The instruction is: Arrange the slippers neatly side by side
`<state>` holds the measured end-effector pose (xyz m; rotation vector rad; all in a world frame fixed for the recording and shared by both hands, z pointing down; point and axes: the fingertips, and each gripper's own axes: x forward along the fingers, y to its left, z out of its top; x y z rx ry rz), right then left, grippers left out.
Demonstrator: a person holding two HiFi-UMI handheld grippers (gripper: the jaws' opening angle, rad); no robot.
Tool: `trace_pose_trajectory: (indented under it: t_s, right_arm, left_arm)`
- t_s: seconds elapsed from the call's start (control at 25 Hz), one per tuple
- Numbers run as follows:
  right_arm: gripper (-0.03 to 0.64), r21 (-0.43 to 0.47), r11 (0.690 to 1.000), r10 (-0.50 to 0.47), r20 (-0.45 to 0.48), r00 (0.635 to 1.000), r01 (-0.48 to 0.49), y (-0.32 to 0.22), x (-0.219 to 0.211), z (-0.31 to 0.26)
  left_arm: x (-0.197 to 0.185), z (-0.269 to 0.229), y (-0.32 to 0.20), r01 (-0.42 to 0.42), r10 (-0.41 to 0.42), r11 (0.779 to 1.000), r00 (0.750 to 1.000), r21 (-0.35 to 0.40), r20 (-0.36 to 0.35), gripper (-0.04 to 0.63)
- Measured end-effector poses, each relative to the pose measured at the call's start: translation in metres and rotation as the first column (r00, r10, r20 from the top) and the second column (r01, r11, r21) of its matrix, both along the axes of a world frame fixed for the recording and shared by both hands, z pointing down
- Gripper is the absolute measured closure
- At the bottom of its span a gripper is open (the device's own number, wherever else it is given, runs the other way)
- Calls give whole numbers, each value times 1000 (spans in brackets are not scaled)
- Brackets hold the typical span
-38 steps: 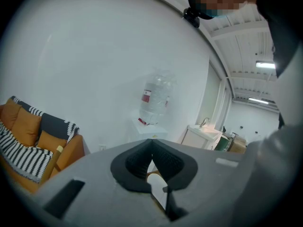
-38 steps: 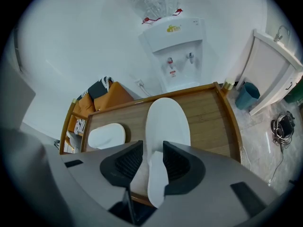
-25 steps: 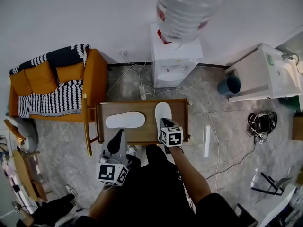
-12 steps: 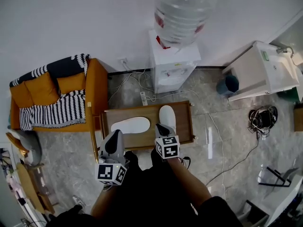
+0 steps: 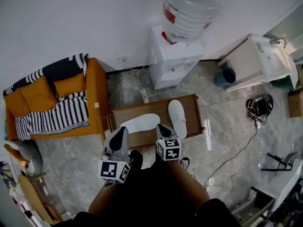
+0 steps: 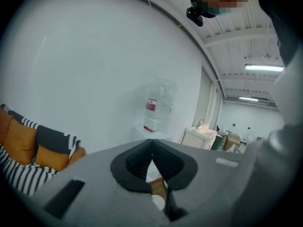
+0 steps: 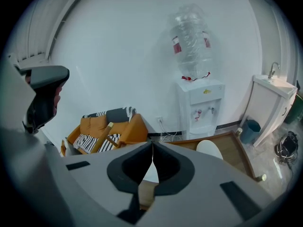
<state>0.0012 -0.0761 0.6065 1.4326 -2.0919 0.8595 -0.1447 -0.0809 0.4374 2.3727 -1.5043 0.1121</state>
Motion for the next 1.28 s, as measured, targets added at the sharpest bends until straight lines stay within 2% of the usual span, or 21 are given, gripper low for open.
trace_pose_trajectory:
  t_s: [0.28,0.68,0.72,0.8,1.08,1.28]
  right_arm:
    - [600,-35,994,107,44,993,-106,6,-41,23]
    - [596,-155,966,220,56,974,-209,16,-69,80]
    - [590,-175,960,234,60,970,-220,17,-70,88]
    - [537,-219,943,272,69,960,-251,19,-71,104]
    - [492,-351,864,410,76,909,-360,31,-66,155]
    - [471,-396,834,446,71,892,-385,31,-67,179]
  left_arm:
    - [-31,5,0,-77,78,997,997,14,-25,584]
    - [-58,19,-1,-112,111,994,992,-9,-55,584]
    - [-59,20,-1,-116,115,993,992,-11,-55,583]
    - [-62,24,0,-122,121,992,991,-15,-57,583]
    - [-72,31,-1,-129,127,991,991,-26,-50,584]
    - [-75,37,-1,-129,127,991,991,-32,-47,583]
